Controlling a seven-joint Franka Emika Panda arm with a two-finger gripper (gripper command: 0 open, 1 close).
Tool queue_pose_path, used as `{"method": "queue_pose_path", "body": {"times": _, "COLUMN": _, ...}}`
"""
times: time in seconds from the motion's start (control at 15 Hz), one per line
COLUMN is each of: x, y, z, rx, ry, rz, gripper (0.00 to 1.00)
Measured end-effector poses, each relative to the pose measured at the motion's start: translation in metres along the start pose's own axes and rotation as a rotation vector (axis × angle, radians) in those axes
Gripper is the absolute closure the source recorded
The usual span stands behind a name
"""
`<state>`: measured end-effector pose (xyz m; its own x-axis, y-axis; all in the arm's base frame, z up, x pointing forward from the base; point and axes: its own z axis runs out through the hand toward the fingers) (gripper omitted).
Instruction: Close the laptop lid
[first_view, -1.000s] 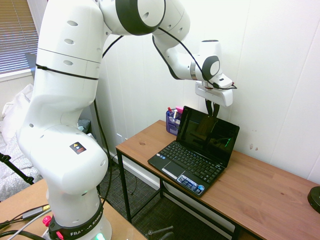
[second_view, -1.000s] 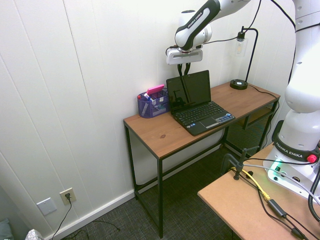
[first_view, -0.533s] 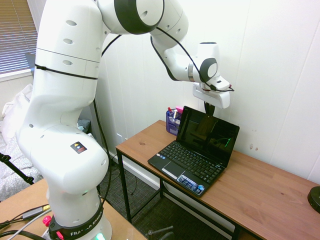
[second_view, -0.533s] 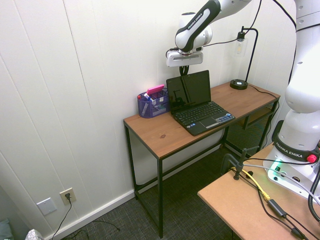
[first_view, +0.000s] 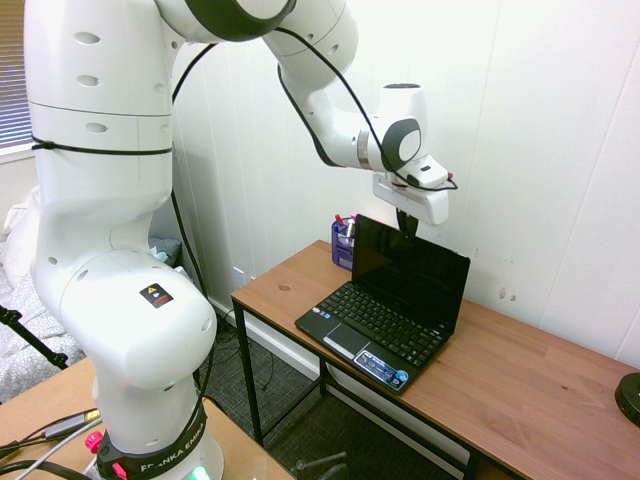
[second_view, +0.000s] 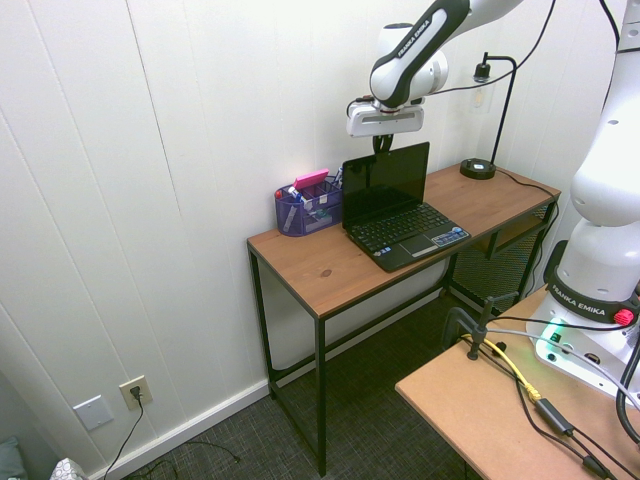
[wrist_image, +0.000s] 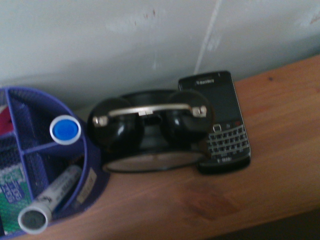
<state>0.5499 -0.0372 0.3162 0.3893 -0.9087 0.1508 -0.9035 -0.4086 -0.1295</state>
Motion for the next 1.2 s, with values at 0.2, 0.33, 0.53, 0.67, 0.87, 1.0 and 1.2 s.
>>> {"method": "queue_pose_path", "body": {"times": 0.2, "x": -0.021, "y": 0.03, "z": 0.017, "rx": -0.006, "ry": -0.017, "rz": -0.005, "gripper": 1.0}}
{"method": "queue_pose_path", "body": {"times": 0.33, "x": -0.033, "y": 0.045, "z": 0.03, "rx": -0.014, "ry": -0.035, "rz": 0.002, "gripper": 1.0}}
{"method": "queue_pose_path", "body": {"times": 0.53, "x": -0.055, "y": 0.07, "z": 0.051, "rx": -0.043, "ry": -0.067, "rz": 0.004, "gripper": 1.0}}
{"method": "queue_pose_path", "body": {"times": 0.67, "x": -0.066, "y": 0.083, "z": 0.061, "rx": -0.066, "ry": -0.086, "rz": 0.01, "gripper": 1.0}}
{"method": "queue_pose_path", "body": {"times": 0.87, "x": -0.076, "y": 0.095, "z": 0.074, "rx": -0.082, "ry": -0.106, "rz": 0.018, "gripper": 1.0}}
{"method": "queue_pose_path", "body": {"times": 1.0, "x": -0.082, "y": 0.101, "z": 0.082, "rx": -0.087, "ry": -0.117, "rz": 0.027, "gripper": 1.0}}
{"method": "queue_pose_path", "body": {"times": 1.2, "x": -0.089, "y": 0.107, "z": 0.089, "rx": -0.089, "ry": -0.124, "rz": 0.031, "gripper": 1.0}}
